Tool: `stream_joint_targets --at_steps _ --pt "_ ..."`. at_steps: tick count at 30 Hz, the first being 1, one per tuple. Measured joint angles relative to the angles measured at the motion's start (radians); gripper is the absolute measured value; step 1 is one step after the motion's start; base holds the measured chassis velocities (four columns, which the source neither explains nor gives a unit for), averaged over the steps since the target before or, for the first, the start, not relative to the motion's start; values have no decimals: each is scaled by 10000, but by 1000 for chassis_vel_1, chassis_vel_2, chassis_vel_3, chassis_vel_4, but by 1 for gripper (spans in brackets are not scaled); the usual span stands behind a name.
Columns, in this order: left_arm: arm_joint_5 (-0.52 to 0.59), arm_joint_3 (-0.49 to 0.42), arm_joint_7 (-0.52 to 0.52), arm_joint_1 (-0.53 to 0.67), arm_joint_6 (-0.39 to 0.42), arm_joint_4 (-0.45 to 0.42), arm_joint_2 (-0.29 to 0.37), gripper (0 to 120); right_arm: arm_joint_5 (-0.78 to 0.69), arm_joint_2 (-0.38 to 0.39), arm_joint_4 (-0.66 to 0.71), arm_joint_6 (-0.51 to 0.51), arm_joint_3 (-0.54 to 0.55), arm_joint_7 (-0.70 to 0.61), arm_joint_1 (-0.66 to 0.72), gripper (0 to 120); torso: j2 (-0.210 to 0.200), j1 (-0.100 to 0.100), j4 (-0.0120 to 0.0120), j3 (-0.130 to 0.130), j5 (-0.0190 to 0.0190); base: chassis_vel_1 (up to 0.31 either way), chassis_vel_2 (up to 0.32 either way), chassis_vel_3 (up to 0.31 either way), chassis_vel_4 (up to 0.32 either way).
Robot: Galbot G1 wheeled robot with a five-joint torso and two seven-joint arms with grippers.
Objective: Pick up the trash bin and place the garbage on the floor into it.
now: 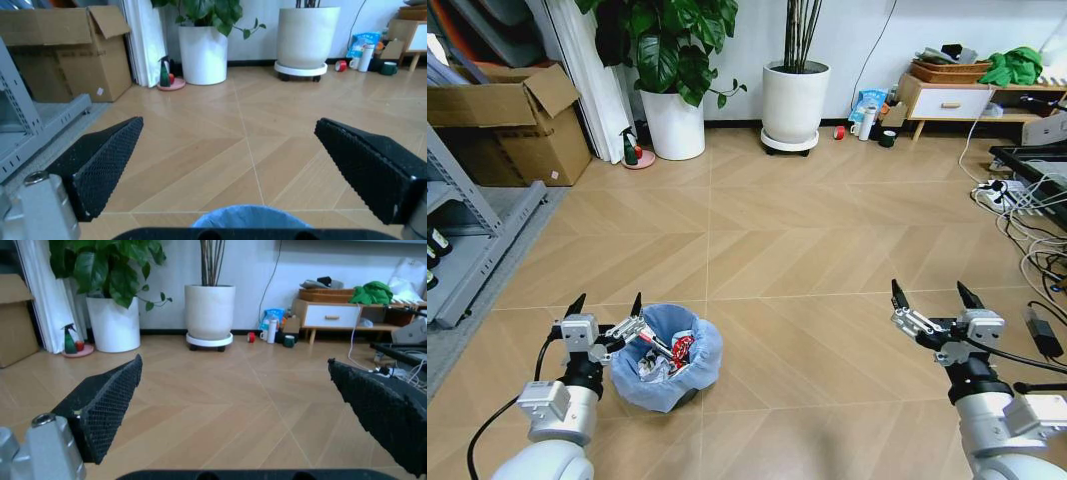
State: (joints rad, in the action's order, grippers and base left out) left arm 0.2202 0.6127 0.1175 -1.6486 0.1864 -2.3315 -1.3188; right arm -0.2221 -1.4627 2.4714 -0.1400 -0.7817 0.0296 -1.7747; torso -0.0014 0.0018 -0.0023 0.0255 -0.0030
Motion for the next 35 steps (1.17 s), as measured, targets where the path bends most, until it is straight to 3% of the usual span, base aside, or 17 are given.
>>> stream_joint_targets --at_steps 35 --pt "-14 -7 33 4 26 35 9 100 -1 20 -37 -2 -1 -31 18 100 0 0 0 0 0 0 0 0 0"
